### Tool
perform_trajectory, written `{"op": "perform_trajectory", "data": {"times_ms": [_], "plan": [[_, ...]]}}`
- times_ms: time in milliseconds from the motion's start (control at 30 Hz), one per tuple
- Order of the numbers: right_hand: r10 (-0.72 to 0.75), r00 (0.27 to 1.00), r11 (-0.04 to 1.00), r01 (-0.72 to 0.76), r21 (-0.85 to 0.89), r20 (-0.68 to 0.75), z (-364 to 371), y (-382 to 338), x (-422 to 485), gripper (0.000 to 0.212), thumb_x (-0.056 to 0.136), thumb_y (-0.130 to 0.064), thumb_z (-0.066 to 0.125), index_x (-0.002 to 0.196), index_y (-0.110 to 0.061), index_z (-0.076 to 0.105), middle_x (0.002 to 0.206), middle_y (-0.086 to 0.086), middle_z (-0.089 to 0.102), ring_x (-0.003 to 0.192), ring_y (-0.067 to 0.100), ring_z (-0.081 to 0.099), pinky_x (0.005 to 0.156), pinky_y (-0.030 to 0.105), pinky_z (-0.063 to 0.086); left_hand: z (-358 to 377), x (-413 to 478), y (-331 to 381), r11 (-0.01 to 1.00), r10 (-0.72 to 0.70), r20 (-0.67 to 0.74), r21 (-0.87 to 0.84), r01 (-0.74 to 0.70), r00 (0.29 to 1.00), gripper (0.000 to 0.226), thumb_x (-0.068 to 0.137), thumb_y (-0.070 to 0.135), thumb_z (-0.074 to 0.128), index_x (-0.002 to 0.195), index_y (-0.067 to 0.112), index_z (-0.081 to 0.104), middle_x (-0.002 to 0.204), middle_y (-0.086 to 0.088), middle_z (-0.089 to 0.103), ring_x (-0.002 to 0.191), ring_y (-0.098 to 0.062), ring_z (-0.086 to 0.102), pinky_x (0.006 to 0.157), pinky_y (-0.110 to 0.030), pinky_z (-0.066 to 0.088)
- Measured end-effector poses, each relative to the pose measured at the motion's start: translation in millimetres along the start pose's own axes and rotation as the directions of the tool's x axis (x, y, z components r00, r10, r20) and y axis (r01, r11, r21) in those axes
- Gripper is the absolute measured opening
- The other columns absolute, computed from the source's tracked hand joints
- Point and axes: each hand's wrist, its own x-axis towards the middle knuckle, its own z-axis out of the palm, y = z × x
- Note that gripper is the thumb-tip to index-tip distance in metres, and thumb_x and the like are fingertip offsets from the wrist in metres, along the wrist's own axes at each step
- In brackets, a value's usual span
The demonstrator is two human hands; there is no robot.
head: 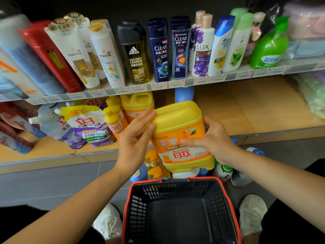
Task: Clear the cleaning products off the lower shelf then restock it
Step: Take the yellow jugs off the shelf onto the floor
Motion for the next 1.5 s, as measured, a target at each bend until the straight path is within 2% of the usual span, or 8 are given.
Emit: {"op": "perform_trajectory", "data": {"times_ms": [100, 267, 400, 633, 900, 1167, 1300, 1500], "plan": [[0.047, 0.999, 0.989, -0.046, 0.143, -0.004, 1.4, 1.9, 4.3, 0.066, 0.053, -0.023, 0.099, 0.111, -0.021, 0.068, 0.103, 0.004, 0.078, 0.091, 0.025, 0.076, 0.067, 0.035, 0.062, -4.2, 2.4, -5.1, 0.983, -0.163, -0.033, -0.089, 0.160, 0.986, 0.047, 0.098, 0.004, 0.059, 0.143, 0.017, 0.053, 0.135, -0.004, 0.064, 0.123, -0.017, 0.063, 0.094, -0.033, 0.058], [0.056, 0.996, 0.961, -0.036, 0.274, -0.064, -2.5, -1.7, 15.8, 0.063, 0.050, -0.026, 0.098, 0.107, -0.022, 0.069, 0.105, 0.008, 0.077, 0.093, 0.030, 0.076, 0.067, 0.038, 0.062, 3.9, -10.7, -21.4, 0.834, -0.518, 0.321, -0.019, 0.552, 0.793, 0.042, 0.093, 0.006, 0.068, 0.134, 0.013, 0.059, 0.112, 0.005, 0.076, 0.100, -0.014, 0.071, 0.073, -0.020, 0.056], [0.033, 0.997, 0.934, -0.008, 0.357, -0.064, -7.9, -4.9, 18.6, 0.054, 0.054, -0.024, 0.098, 0.102, -0.025, 0.073, 0.107, 0.010, 0.077, 0.095, 0.031, 0.075, 0.068, 0.038, 0.061, 13.8, -17.8, -33.9, 0.754, -0.610, 0.388, 0.017, 0.656, 0.691, 0.040, 0.090, 0.027, 0.072, 0.128, 0.021, 0.062, 0.123, -0.021, 0.066, 0.101, -0.023, 0.064, 0.091, -0.039, 0.054], [0.055, 0.996, 0.905, -0.018, 0.425, -0.075, -7.6, -9.5, 17.6, 0.068, 0.065, -0.017, 0.089, 0.126, -0.009, 0.059, 0.116, 0.014, 0.073, 0.104, 0.035, 0.072, 0.075, 0.043, 0.061, 8.3, -14.5, -43.0, 0.635, -0.658, 0.503, -0.028, 0.772, 0.560, 0.050, 0.086, 0.044, 0.074, 0.130, 0.022, 0.063, 0.127, 0.001, 0.071, 0.123, -0.022, 0.064, 0.108, -0.048, 0.048], [0.074, 0.997, 0.885, -0.062, 0.462, -0.008, 3.3, -10.9, 33.8, 0.076, 0.069, -0.008, 0.081, 0.134, -0.026, 0.046, 0.126, 0.007, 0.069, 0.111, 0.029, 0.070, 0.082, 0.058, 0.059, -21.1, -8.4, -29.3, 0.718, -0.568, 0.337, -0.245, 0.652, 0.751, 0.099, 0.054, 0.056, 0.093, 0.128, -0.001, 0.059, 0.125, -0.019, 0.069, 0.118, -0.035, 0.065, 0.095, -0.041, 0.057], [0.218, 0.966, 0.925, -0.251, 0.287, 0.142, 31.5, 23.7, 55.1, 0.064, 0.068, -0.013, 0.084, 0.124, -0.021, 0.056, 0.115, 0.010, 0.074, 0.103, 0.030, 0.073, 0.080, 0.042, 0.061, -67.0, 3.7, -12.4, 0.838, -0.443, 0.019, -0.347, 0.422, 0.896, 0.067, 0.054, 0.033, 0.094, 0.114, 0.017, 0.072, 0.115, -0.008, 0.075, 0.108, -0.024, 0.071, 0.081, -0.032, 0.060], [0.241, 0.962, 0.968, -0.248, 0.043, 0.127, 52.6, 43.5, 60.9, 0.020, 0.084, -0.016, 0.078, 0.103, -0.021, 0.074, 0.095, 0.006, 0.077, 0.086, 0.022, 0.076, 0.073, 0.029, 0.061, -85.0, 5.4, -6.0, 0.907, -0.401, -0.090, -0.178, 0.382, 0.912, 0.036, 0.060, 0.036, 0.096, 0.087, 0.020, 0.077, 0.092, -0.004, 0.078, 0.087, -0.018, 0.075, 0.071, -0.031, 0.061], [0.186, 0.970, 0.927, -0.119, -0.356, 0.159, 79.3, 51.6, 74.1, 0.011, 0.088, -0.014, 0.076, 0.097, -0.021, 0.074, 0.090, 0.002, 0.076, 0.084, 0.016, 0.073, 0.080, 0.030, 0.061, -111.2, 4.8, -9.6, 0.876, -0.441, -0.137, 0.150, 0.458, 0.887, 0.030, 0.068, 0.040, 0.087, 0.087, 0.022, 0.075, 0.083, 0.009, 0.076, 0.079, -0.004, 0.072, 0.061, -0.017, 0.055]]}}
